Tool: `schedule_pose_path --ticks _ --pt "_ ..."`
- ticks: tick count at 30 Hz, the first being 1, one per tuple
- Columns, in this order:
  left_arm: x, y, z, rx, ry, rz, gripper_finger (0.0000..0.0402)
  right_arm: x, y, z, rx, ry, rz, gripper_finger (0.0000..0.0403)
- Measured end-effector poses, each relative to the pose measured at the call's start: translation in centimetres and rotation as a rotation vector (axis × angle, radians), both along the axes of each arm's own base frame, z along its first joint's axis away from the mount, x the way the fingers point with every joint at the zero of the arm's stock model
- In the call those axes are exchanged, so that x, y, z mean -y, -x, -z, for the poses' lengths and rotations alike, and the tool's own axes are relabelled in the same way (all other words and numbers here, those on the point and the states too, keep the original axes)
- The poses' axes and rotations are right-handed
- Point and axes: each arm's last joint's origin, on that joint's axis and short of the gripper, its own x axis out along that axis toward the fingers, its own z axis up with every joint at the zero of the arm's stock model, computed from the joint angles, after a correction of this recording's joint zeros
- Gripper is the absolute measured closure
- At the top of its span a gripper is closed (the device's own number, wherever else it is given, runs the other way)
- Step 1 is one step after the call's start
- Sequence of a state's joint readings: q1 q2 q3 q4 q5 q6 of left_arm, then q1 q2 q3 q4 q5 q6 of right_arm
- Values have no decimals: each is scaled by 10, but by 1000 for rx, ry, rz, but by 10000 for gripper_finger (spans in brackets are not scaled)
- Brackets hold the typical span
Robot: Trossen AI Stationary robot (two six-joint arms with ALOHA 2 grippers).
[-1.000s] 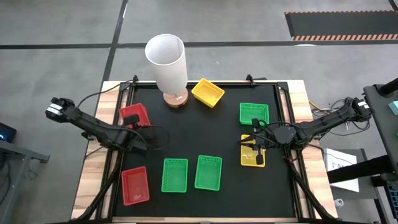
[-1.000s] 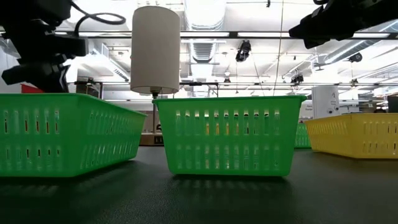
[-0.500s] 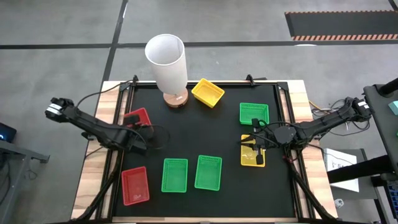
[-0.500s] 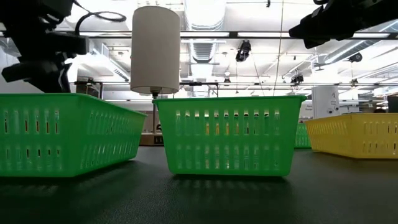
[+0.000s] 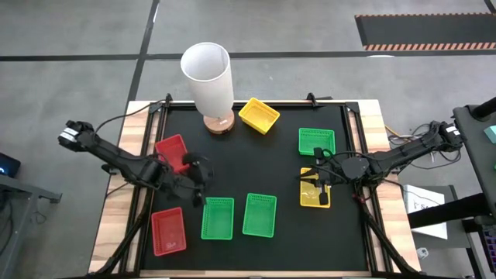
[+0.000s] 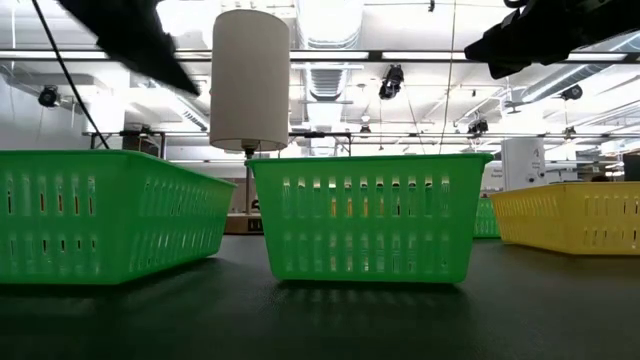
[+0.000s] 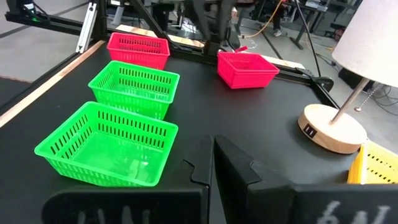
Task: Stack baskets by color
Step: Stack the bottom right green bin on the top right green bin
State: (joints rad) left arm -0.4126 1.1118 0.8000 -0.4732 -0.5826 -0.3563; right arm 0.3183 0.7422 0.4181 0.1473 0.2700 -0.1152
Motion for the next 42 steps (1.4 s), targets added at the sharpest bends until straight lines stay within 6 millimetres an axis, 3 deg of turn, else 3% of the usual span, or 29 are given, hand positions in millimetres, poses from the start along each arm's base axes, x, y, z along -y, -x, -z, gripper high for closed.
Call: schedule_pose_path --ticks 5,14,19,21,27,33,42 --pt "13 -17 -4 94 -4 71 309 0 0 2 -8 -15 5 394" --pt "23 -32 16 11 -20 99 309 0 -1 -2 19 -133 41 394" --pt "24 -35 15 33 -63 125 309 7 -1 -11 6 -294 322 394" --pt "25 -37 11 53 -101 156 309 7 0 -15 -56 -307 341 394" --pt "24 -41 0 113 -315 202 309 -5 -18 -28 -197 -224 148 394" --pt "21 -43 -6 139 -504 133 309 -19 -47 -33 -323 -71 -51 386" --pt "19 -42 -5 118 -566 77 309 -37 -94 -31 -547 210 -201 310"
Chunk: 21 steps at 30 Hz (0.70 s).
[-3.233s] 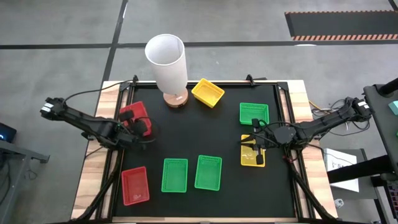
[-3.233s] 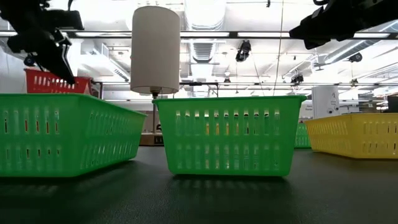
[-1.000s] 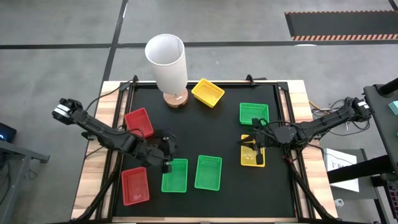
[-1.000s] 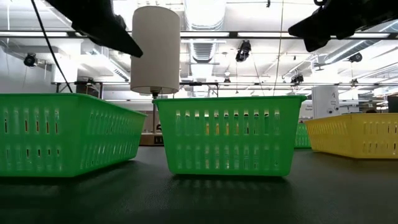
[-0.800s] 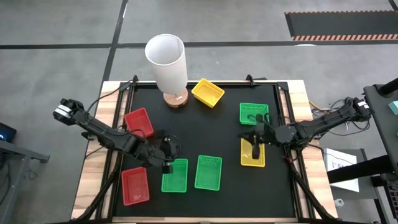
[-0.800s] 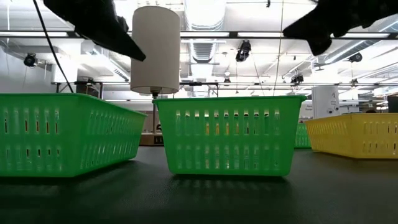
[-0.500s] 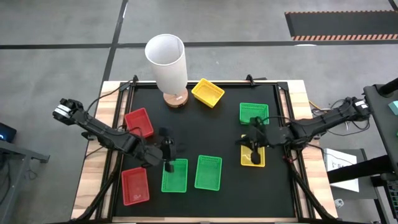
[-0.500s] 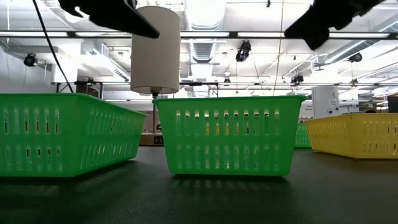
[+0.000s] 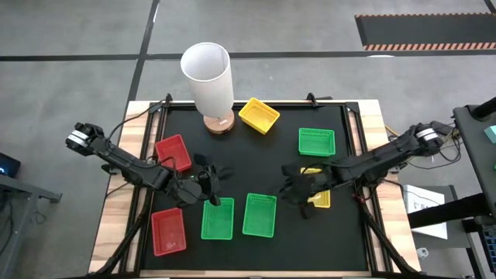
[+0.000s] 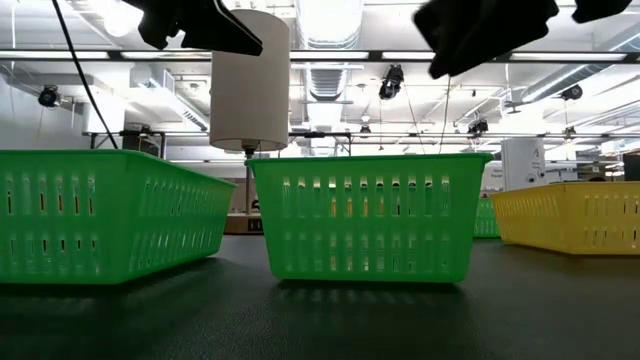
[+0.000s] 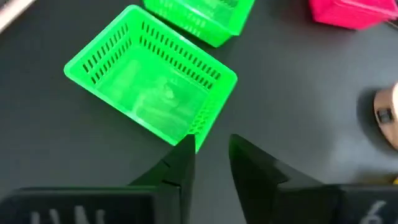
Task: Stack baskets by color
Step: Stack the bottom right green bin on the top right green bin
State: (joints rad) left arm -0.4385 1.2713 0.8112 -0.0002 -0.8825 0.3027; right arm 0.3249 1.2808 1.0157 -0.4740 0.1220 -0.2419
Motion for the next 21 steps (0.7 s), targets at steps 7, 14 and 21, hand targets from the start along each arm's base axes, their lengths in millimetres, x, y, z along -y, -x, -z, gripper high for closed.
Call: schedule_pose_path --ticks 7,14,21 --pt "0 0 0 -13 -26 7 309 -17 -39 10 -168 86 -162 278" --pt "-1 1 -1 -19 -46 9 309 -38 -64 29 -361 163 -281 281" --pt "-1 1 -1 -19 -46 9 309 -56 -79 48 -461 242 -403 286"
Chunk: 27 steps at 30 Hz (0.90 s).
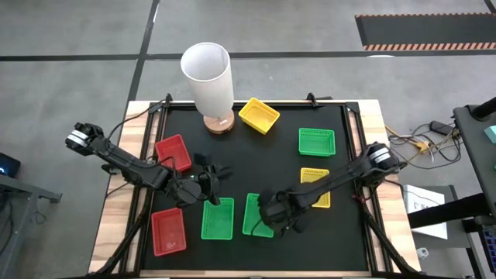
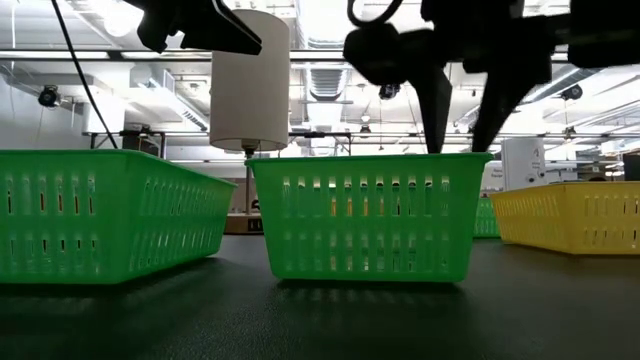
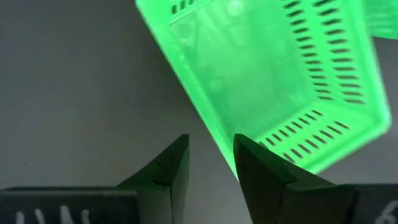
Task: Stack baskets by color
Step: Stack the bottom right green bin on the top right green bin
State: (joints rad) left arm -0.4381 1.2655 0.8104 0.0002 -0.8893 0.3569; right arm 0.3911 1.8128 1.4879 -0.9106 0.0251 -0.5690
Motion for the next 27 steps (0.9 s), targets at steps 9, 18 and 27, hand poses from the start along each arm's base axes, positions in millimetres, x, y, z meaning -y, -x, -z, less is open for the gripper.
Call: schedule_pose_path --ticks 9,18,27 --pt "0 0 0 0 0 1 309 -4 -9 17 -21 27 -71 291" --pt "0 0 1 -1 1 1 309 -4 -11 18 1 28 -128 358" --pt "0 0 1 -1 1 2 309 -6 -12 18 10 3 -140 392"
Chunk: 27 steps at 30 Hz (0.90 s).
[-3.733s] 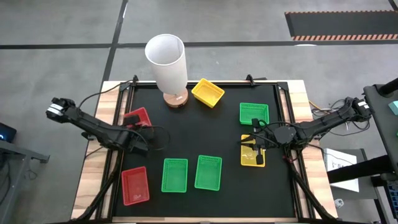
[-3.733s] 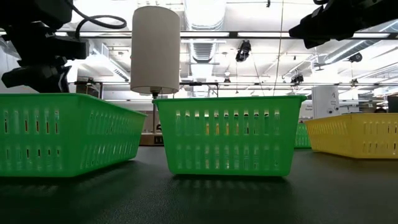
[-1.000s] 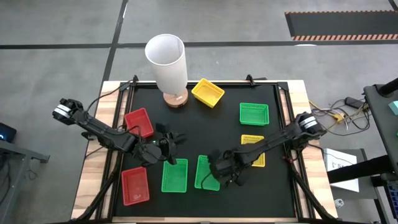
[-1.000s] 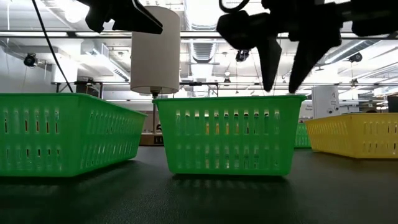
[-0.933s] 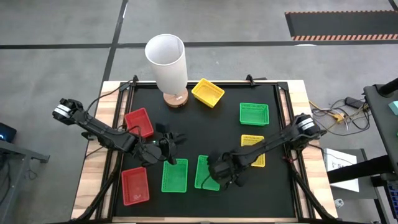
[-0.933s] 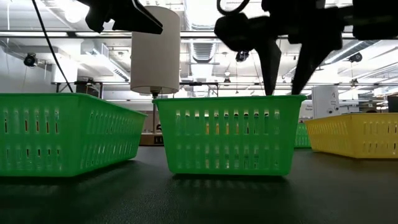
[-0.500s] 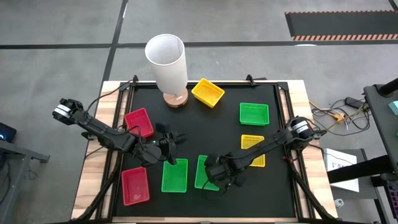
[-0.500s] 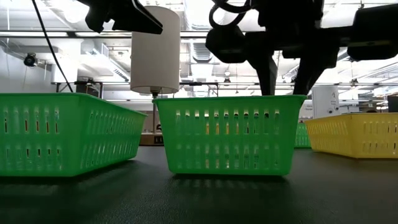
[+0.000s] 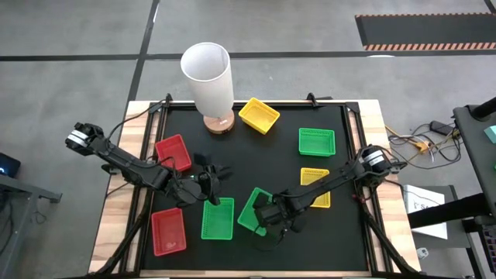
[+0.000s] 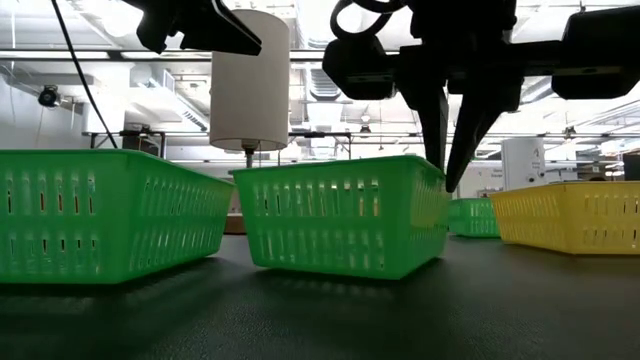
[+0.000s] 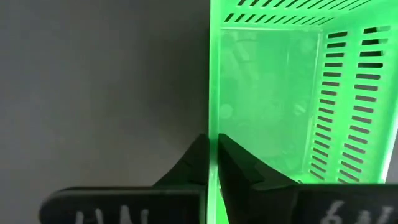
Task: Stack baskets by color
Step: Stack the bottom right green bin on the top right green bin
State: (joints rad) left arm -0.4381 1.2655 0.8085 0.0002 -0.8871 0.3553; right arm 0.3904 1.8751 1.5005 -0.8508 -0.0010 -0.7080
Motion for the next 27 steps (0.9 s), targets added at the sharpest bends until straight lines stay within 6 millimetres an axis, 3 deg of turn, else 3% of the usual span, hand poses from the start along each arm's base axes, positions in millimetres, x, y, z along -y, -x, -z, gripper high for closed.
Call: schedule_pose_path --ticks 5,14,27 --pt "0 0 0 1 2 0 309 0 0 -4 -6 -7 39 392" --pt "1 -1 -4 39 26 5 309 11 12 -40 29 47 194 394" --pt "2 -1 -6 50 30 4 309 78 44 -100 112 41 610 394"
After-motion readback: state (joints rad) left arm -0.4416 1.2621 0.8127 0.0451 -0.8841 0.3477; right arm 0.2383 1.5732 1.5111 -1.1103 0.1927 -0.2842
